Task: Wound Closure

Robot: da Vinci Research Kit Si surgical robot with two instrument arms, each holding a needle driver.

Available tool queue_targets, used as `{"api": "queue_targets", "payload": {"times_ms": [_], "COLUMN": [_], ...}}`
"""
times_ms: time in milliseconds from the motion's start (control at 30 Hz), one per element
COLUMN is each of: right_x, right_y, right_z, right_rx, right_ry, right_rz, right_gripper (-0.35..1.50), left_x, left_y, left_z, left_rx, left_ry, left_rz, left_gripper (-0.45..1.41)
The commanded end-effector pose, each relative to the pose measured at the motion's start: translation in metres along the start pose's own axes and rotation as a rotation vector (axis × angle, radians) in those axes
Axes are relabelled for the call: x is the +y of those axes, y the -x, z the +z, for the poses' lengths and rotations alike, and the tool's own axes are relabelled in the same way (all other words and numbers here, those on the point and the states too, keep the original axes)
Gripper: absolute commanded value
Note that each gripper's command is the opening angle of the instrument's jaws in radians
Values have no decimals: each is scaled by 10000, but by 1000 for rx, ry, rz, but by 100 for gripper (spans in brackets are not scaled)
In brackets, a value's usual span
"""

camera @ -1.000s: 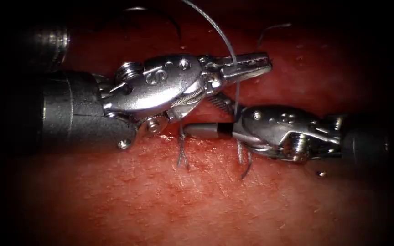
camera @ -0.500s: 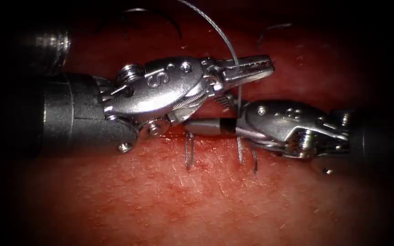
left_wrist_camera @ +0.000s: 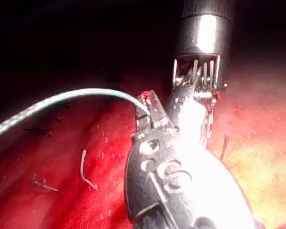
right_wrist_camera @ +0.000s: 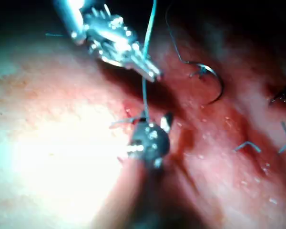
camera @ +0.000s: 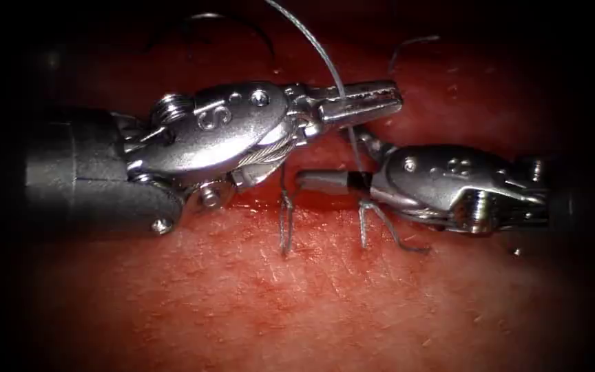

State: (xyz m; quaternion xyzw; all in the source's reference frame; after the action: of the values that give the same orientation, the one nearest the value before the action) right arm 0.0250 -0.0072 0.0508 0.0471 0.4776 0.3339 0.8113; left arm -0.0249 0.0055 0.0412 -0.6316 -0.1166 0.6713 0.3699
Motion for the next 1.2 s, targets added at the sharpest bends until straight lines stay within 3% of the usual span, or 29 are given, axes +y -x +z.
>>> {"api": "queue_targets", "payload": {"times_ms": [33, 267, 433, 533, 567, 667, 767, 1000, 1200], "right_x": [2, 19, 29, 30, 30, 25, 18, 7, 6], "right_y": [2, 2, 14, 20, 22, 26, 30, 42, 44], "right_z": [-5, -66, -106, -117, -118, -120, -118, -119, -118], "right_rx": [20, 46, 43, 42, 43, 47, 52, 52, 53], "right_ry": [-2, -7, 22, 43, 50, 48, 52, 45, 46], "right_rz": [-1, -28, -38, -37, -38, -42, -46, -57, -59], "right_gripper": [148, 148, 148, 148, 148, 148, 148, 148, 148], "left_x": [-1, 6, 25, 38, 42, 52, 56, 61, 85], "left_y": [3, 11, 42, 64, 71, 94, 116, 163, 175], "left_z": [0, -62, -117, -135, -138, -144, -149, -175, -197], "left_rx": [2, 1, -19, -21, -21, -21, -28, -191, -384], "left_ry": [-3, -24, -26, -28, -30, -48, -91, -138, -172], "left_rz": [1, 14, 31, 7, -3, -14, -3, 46, 81], "left_gripper": [-45, -45, -45, -45, -33, 36, 79, 110, 105]}}
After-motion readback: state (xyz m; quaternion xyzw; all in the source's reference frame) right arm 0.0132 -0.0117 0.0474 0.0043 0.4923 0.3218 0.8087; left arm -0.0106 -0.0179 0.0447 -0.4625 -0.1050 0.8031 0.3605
